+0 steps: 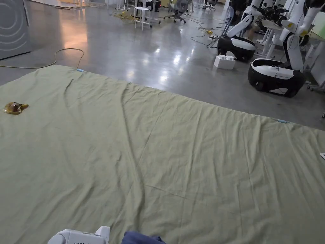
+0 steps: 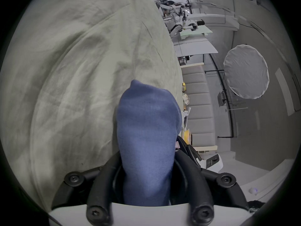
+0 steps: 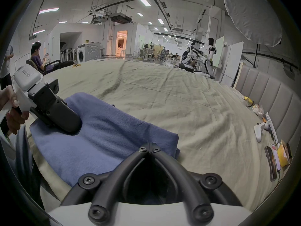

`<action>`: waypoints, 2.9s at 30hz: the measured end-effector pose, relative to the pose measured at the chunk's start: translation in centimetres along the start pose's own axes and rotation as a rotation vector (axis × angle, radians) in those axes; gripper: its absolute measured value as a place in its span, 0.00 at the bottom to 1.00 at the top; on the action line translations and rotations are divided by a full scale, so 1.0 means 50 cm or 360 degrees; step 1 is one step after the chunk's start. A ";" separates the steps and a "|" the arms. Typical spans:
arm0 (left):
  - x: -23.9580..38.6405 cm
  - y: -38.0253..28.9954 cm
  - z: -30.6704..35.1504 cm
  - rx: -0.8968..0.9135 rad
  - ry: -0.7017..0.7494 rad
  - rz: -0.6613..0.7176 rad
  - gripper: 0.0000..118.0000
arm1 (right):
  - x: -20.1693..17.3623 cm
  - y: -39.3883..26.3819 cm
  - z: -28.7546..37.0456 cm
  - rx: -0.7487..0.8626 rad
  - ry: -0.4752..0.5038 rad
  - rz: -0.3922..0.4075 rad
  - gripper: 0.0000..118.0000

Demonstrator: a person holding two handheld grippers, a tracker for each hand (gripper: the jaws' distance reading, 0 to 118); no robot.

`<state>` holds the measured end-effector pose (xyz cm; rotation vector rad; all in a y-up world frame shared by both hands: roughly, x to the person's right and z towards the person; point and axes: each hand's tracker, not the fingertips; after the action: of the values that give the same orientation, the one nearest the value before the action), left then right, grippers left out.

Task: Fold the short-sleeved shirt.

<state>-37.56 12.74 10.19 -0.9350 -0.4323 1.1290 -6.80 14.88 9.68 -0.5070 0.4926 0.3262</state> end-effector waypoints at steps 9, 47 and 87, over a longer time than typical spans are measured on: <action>0.001 0.043 0.038 0.0029 -0.0031 -0.0093 0.20 | 0.014 0.050 0.011 0.0002 0.0020 -0.0120 0.01; 0.035 0.284 0.712 0.0382 0.1272 -0.0135 0.23 | 0.268 0.312 0.117 0.0581 -0.0396 -0.0344 0.01; 0.225 0.062 0.178 0.1434 0.1309 -0.0973 0.53 | 0.228 0.296 0.076 0.0513 -0.0281 -0.0221 0.01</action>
<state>-41.20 26.92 11.02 -0.3390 0.4384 0.2302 -2.02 31.15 0.97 -0.1953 0.3278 0.1516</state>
